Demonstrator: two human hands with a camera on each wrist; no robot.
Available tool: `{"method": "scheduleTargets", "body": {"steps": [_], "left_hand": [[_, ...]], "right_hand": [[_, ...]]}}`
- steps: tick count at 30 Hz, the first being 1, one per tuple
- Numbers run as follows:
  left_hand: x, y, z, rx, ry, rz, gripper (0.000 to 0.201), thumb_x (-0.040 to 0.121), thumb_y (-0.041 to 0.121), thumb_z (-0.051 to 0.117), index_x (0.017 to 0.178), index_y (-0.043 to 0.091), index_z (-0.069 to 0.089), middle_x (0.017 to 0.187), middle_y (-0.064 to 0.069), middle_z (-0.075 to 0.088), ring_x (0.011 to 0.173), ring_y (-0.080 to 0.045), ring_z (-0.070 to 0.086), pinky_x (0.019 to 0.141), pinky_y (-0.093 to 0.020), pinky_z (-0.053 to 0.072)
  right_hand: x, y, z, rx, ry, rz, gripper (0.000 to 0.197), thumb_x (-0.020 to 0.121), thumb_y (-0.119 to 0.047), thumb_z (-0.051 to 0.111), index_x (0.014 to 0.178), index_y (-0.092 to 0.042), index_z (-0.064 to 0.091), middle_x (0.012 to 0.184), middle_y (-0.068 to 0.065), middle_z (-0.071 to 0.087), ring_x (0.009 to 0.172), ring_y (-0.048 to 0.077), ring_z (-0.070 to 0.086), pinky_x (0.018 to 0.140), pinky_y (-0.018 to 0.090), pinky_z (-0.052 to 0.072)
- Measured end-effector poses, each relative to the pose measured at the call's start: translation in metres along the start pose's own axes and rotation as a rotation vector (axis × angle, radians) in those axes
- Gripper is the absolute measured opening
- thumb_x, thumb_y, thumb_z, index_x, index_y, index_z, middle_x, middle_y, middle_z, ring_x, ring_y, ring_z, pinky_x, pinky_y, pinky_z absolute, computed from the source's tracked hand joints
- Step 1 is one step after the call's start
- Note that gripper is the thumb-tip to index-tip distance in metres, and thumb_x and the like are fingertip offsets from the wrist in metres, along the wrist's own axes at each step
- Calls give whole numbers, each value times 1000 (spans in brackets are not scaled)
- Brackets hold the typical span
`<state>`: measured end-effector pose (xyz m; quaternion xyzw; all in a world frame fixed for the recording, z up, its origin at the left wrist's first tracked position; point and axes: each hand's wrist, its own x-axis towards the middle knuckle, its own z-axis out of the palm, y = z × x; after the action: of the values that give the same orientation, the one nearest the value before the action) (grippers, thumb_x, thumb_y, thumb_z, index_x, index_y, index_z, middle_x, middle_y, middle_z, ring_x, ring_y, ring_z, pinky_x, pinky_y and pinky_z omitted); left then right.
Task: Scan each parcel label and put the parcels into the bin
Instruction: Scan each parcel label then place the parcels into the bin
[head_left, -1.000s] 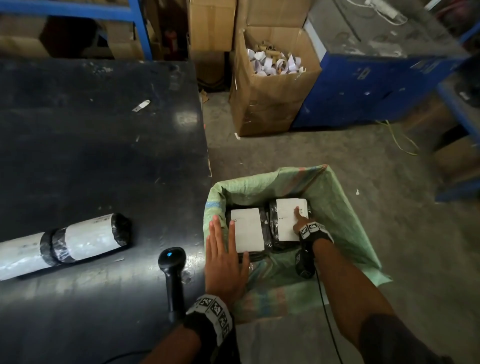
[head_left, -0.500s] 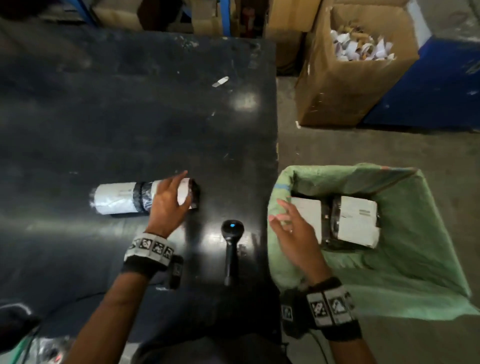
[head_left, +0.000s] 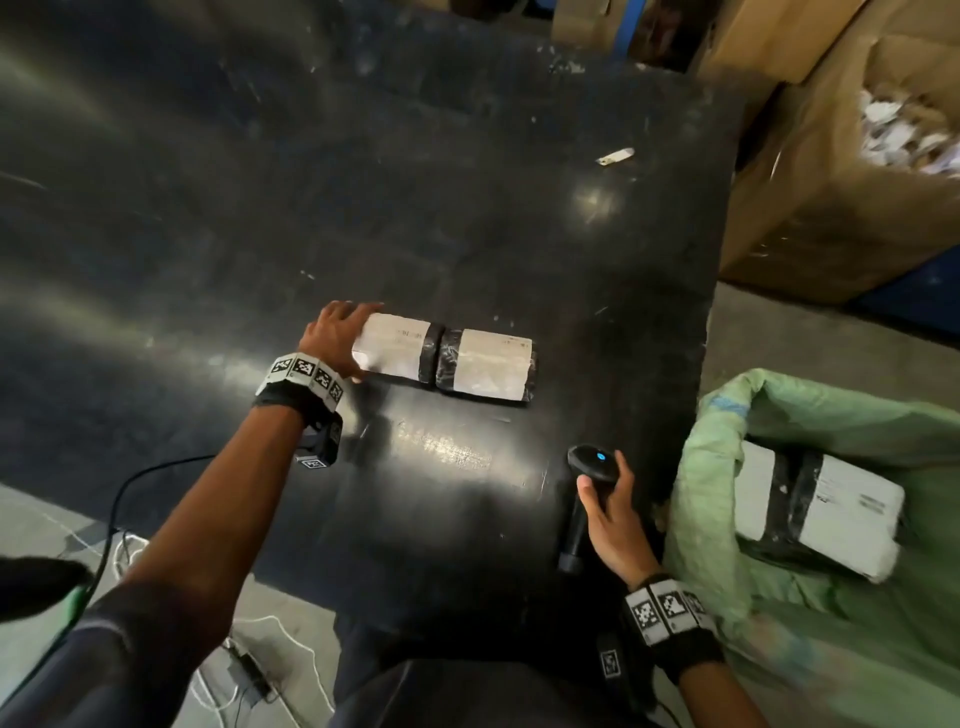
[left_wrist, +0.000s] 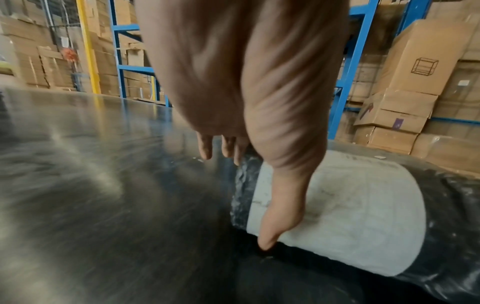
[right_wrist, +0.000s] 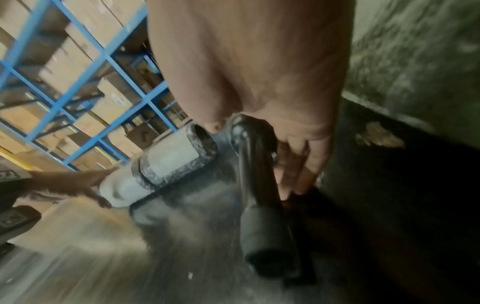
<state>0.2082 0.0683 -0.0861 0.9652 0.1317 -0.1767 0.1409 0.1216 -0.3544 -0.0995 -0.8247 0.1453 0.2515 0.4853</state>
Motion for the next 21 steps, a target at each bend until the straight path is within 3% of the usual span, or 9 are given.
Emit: {"method": "scheduleTargets", "body": {"steps": [2, 3, 6, 9, 13, 16, 18, 21], "left_hand": [[-1, -4, 1, -76, 38, 45, 97, 58, 13, 92, 143, 27, 46, 138, -15, 53, 132, -39, 45, 104, -56, 41], [-2, -6, 1, -109, 49, 62, 92, 57, 14, 93, 138, 25, 50, 128, -17, 59, 123, -41, 52, 99, -53, 46], [-13, -14, 0, -293, 52, 40, 88, 49, 12, 97, 126, 16, 56, 112, -16, 68, 105, -38, 64, 88, -43, 51], [-37, -21, -1, -424, 166, -28, 88, 44, 12, 100, 121, 11, 58, 112, -16, 69, 104, -34, 66, 88, -39, 50], [-92, -14, -8, -474, 418, -92, 86, 44, 13, 101, 118, 10, 56, 111, -21, 57, 101, -37, 58, 88, -42, 49], [-138, 11, -8, -525, 613, -60, 84, 47, 15, 100, 120, 12, 57, 110, -9, 51, 96, -17, 50, 84, -29, 42], [-161, 34, -4, -560, 706, -36, 83, 49, 18, 100, 120, 12, 59, 112, -14, 54, 90, -4, 42, 82, -22, 38], [-179, 70, 9, -616, 723, -3, 82, 50, 15, 99, 121, 11, 60, 115, -19, 55, 96, -9, 47, 83, -15, 39]], "right_hand": [[1, 3, 8, 147, 12, -6, 57, 101, -23, 51, 147, -32, 19, 135, 12, 51, 99, 26, 66, 93, 51, 55], [2, 2, 10, 210, 22, -9, 54, 101, -17, 49, 146, -29, 20, 127, 8, 52, 89, 19, 65, 80, 46, 60], [-1, -5, 10, 267, 11, 1, 54, 102, -10, 47, 147, -22, 20, 113, 2, 55, 84, 14, 60, 60, 28, 60], [-4, -16, 4, 282, -19, -5, 51, 102, -10, 46, 146, -25, 24, 110, 10, 57, 78, 15, 58, 48, 22, 54], [-22, -48, -10, 322, -81, -56, 37, 104, -27, 44, 136, -41, 35, 93, 18, 60, 59, 16, 55, 41, 26, 45], [-44, -76, -23, 360, -146, -126, 34, 104, -45, 33, 137, -47, 38, 89, 17, 61, 55, 22, 51, 46, 29, 43], [-61, -95, -29, 359, -167, -211, 37, 103, -49, 29, 138, -49, 38, 90, 16, 62, 57, 25, 50, 47, 31, 42], [-85, -119, -38, 385, -180, -318, 41, 100, -49, 28, 139, -45, 39, 88, 14, 61, 55, 26, 47, 46, 31, 40]]}}
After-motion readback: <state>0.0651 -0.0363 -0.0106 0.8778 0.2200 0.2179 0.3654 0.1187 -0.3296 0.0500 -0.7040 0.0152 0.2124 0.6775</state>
